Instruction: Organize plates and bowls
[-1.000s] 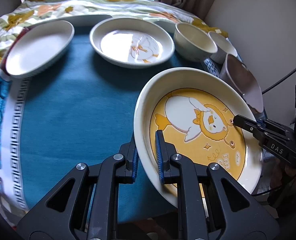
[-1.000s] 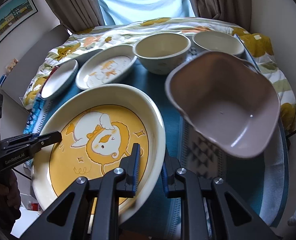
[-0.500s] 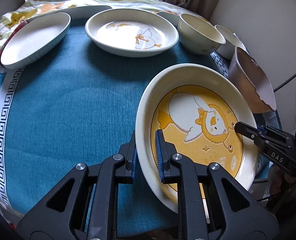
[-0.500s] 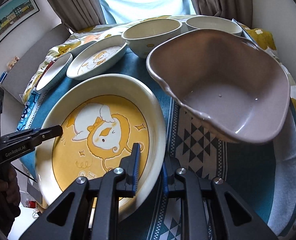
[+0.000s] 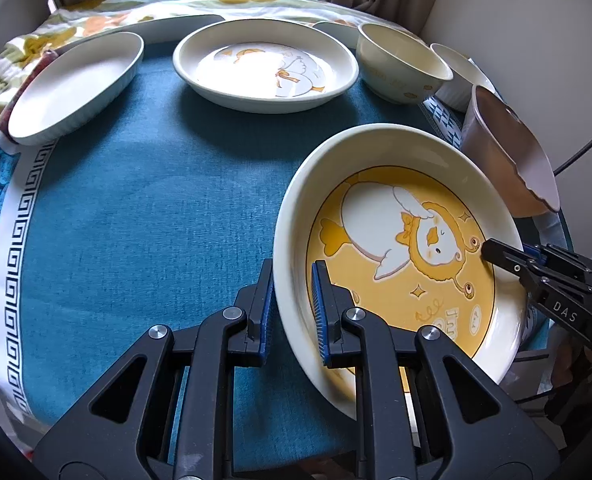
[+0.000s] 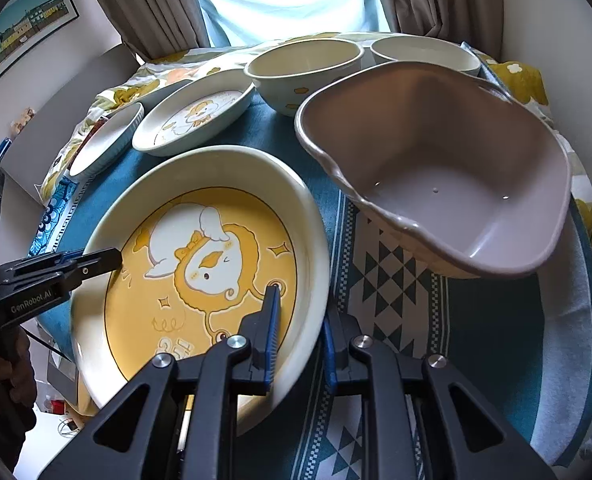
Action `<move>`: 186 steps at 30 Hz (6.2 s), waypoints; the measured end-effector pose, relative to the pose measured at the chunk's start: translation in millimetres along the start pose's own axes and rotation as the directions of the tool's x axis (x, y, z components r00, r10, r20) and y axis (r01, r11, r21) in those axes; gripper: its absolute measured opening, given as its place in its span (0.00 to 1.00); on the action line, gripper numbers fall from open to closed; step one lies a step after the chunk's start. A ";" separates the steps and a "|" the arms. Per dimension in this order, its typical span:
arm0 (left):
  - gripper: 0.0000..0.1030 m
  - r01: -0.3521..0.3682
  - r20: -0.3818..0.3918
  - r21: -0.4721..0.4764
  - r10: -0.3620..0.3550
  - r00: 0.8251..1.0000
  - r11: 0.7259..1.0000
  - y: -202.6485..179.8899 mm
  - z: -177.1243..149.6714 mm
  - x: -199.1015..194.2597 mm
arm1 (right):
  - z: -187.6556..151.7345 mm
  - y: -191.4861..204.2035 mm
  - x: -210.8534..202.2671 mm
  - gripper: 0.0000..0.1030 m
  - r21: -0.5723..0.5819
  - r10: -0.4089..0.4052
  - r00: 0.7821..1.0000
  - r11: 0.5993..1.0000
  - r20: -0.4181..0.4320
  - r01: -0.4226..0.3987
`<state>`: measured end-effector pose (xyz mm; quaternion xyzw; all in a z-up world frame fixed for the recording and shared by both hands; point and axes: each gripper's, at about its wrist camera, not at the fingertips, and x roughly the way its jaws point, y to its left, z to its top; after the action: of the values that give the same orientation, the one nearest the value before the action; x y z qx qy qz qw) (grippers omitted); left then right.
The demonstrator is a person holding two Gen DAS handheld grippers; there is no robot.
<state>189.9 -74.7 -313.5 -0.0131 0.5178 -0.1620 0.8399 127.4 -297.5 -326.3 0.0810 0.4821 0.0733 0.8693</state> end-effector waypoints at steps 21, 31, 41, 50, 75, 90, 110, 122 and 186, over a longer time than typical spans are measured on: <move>0.99 -0.253 0.272 -0.051 0.257 0.927 0.966 -9.7 39.9 -178.0 | 68.4 56.5 -110.8 0.93 -0.142 0.178 0.974 0.977 0.143 -0.158; 0.99 -0.277 0.278 -0.119 0.300 0.913 0.953 66.5 81.3 -193.4 | 148.5 126.8 -64.6 0.99 -0.223 0.233 0.964 0.954 0.128 -0.201; 0.99 -0.178 0.156 -0.217 0.214 0.964 0.960 181.4 131.1 -131.0 | 224.2 204.0 32.6 0.99 -0.253 0.190 0.982 0.949 -0.011 -0.187; 0.83 -0.052 0.062 -0.342 0.078 0.995 0.938 255.6 128.1 -61.4 | 240.8 229.0 131.0 0.96 -0.242 0.138 0.977 0.954 -0.162 -0.175; 0.14 -0.133 -0.062 -0.511 0.118 0.991 0.849 313.9 121.5 13.2 | 246.8 250.6 219.5 0.17 -0.340 0.203 0.929 0.888 -0.310 -0.308; 0.15 -0.150 -0.075 -0.490 0.130 0.989 0.859 308.3 123.5 11.2 | 248.5 251.8 215.0 0.17 -0.351 0.196 0.936 0.888 -0.292 -0.296; 0.15 -0.139 0.023 -0.393 0.161 0.987 0.909 282.7 131.6 -38.9 | 241.8 244.5 158.5 0.16 -0.333 0.225 0.961 0.904 -0.162 -0.268; 0.15 -0.067 0.113 -0.228 0.095 0.989 0.971 211.3 124.8 -93.3 | 204.2 205.8 58.9 0.16 -0.225 0.168 0.986 0.960 -0.020 -0.168; 0.16 -0.151 -0.056 0.239 0.169 0.984 0.959 -50.3 0.5 -8.9 | 3.5 10.8 -28.6 0.16 0.006 -0.103 0.994 0.995 -0.031 0.103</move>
<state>173.7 -119.9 -296.0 0.1339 0.5260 -0.1539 0.8256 114.8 -293.1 -298.5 0.0580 0.4994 0.0277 0.8640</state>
